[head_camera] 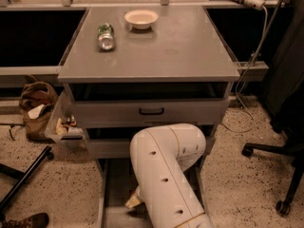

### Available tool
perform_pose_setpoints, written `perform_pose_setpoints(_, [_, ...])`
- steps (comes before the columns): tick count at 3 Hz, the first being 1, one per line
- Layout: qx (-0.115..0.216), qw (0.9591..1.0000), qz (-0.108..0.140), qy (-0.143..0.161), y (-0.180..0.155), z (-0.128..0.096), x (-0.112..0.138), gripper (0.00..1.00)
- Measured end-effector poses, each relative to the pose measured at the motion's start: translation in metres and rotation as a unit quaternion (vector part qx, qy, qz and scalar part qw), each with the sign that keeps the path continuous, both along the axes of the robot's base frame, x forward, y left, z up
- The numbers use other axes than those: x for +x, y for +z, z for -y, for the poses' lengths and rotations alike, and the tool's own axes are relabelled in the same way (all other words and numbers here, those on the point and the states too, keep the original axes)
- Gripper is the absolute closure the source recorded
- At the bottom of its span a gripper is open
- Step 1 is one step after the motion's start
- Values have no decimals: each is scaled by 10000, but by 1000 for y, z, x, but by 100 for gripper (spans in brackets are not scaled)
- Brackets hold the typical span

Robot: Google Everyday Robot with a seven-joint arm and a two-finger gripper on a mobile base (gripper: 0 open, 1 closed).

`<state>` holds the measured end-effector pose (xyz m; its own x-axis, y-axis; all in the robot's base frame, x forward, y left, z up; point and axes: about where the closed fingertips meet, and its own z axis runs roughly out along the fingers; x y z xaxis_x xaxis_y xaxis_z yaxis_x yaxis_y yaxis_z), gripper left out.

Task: Pick apple from bottom drawer and place on counter

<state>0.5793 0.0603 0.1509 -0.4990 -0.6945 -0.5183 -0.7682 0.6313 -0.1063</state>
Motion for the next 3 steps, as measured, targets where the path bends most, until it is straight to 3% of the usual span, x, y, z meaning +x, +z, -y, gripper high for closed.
perform_pose_setpoints(3, [171, 9996, -242, 30, -18, 4, -5, 0])
